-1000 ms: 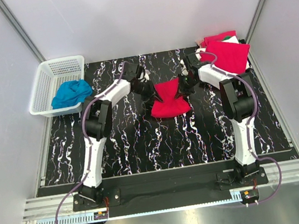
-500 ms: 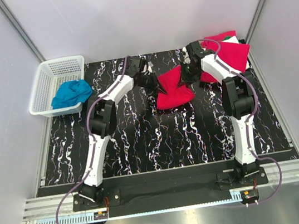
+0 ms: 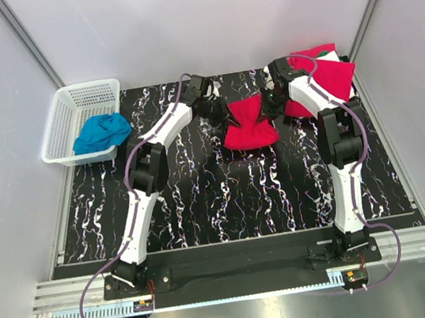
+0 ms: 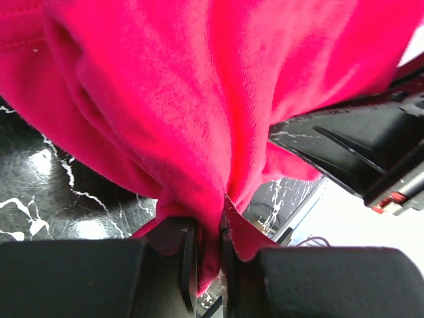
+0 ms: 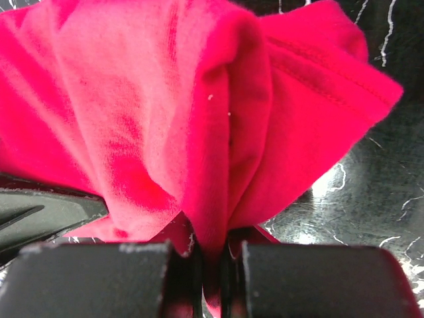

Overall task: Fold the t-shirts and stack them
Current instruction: Neatly place the folded tshirt to the corner

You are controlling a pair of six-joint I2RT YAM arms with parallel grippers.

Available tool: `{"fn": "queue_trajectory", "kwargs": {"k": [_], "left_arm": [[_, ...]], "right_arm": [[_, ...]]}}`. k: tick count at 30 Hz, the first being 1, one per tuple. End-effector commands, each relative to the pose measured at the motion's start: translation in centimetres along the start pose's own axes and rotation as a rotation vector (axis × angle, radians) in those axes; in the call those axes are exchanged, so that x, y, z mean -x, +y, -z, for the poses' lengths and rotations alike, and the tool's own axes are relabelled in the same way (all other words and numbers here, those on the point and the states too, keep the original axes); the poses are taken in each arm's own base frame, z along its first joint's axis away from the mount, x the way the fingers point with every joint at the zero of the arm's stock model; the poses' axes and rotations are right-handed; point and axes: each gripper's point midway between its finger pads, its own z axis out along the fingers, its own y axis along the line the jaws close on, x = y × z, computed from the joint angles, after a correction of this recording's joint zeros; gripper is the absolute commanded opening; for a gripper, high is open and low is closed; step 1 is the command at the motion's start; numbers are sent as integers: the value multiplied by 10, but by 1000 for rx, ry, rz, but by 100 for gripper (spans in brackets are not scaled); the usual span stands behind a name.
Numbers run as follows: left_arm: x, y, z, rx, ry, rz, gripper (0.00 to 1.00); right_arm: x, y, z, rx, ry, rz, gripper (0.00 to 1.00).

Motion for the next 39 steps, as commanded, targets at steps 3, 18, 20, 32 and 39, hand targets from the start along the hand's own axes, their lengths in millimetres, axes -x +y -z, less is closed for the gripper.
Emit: {"fn": "queue_trajectory", "kwargs": {"k": [3, 18, 20, 32, 39], "left_arm": [[-3, -23, 7, -43, 5, -28, 15], [-1, -25, 1, -65, 21, -1, 20], [-2, -23, 0, -60, 22, -4, 34], [4, -11, 23, -18, -17, -9, 58], [10, 26, 69, 57, -69, 18, 58]], "right_arm": [[40, 11, 36, 13, -138, 23, 0], [47, 13, 37, 38, -128, -11, 0], [43, 12, 32, 41, -105, -26, 0], [26, 12, 23, 60, -34, -66, 0], [20, 17, 26, 74, 22, -88, 0]]}}
